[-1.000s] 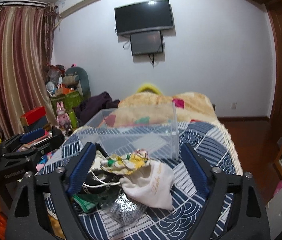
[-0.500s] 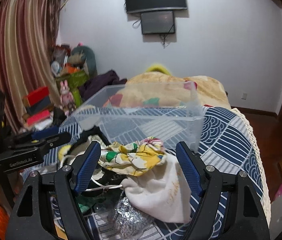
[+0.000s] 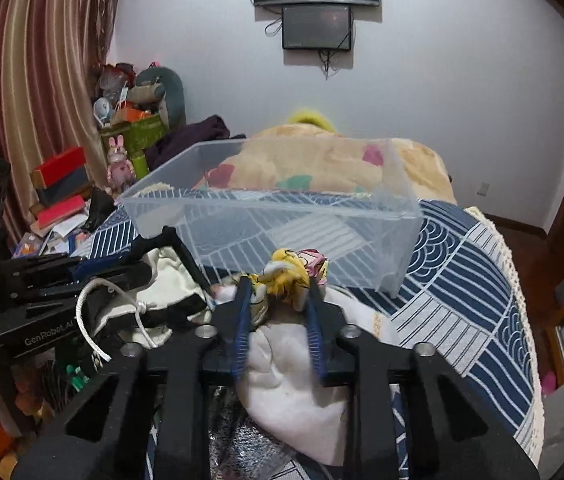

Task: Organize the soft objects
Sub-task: 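Grasp the black-strapped plush doll with the left gripper while the right grasps the floral cloth, then lower the doll into the clear box with the left gripper while the right drops the floral cloth in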

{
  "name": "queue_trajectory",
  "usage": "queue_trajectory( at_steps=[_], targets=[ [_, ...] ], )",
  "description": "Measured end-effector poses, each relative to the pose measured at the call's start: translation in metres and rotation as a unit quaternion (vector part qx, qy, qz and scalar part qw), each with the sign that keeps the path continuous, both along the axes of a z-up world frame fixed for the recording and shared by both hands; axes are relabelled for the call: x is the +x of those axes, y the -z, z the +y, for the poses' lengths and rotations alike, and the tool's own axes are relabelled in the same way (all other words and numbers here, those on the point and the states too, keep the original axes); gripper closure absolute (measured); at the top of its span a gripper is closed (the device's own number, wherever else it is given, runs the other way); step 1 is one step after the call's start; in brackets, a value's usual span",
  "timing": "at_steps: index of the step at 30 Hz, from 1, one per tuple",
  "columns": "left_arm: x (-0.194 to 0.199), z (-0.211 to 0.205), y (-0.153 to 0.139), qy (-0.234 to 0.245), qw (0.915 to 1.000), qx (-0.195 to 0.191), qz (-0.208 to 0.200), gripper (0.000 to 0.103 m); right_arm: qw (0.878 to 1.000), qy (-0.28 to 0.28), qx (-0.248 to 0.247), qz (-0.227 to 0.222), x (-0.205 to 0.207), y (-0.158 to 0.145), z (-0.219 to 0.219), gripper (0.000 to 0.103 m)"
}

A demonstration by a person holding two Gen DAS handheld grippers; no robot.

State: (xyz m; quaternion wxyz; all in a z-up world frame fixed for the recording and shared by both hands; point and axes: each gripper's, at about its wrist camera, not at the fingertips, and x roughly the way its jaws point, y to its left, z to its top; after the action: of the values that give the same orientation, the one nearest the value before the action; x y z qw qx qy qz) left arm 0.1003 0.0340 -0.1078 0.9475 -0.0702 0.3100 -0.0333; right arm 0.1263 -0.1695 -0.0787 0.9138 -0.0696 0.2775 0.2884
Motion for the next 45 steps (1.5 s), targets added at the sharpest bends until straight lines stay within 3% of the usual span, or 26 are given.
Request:
queue_trajectory(
  at_steps=[17, 28, 35, 45],
  targets=[
    [-0.025, 0.001, -0.073, -0.006, 0.9953, 0.007, -0.096, 0.088, 0.996, 0.033, 0.064, -0.053, -0.012, -0.051, -0.027, 0.091],
    [0.016, 0.028, -0.117, -0.038, 0.9915, 0.001, -0.124, 0.088, 0.995, 0.024, 0.058, -0.073, 0.011, -0.075, -0.018, 0.091],
    [0.056, 0.040, -0.115, -0.062, 0.9919, 0.007, -0.111, 0.088, 0.998, 0.016, 0.033, -0.054, 0.042, -0.071, 0.006, 0.091],
    [0.112, 0.037, -0.084, -0.072, 0.9937, 0.047, -0.072, 0.088, 1.000, -0.008, -0.007, 0.019, 0.088, -0.043, 0.035, 0.091]
  ],
)
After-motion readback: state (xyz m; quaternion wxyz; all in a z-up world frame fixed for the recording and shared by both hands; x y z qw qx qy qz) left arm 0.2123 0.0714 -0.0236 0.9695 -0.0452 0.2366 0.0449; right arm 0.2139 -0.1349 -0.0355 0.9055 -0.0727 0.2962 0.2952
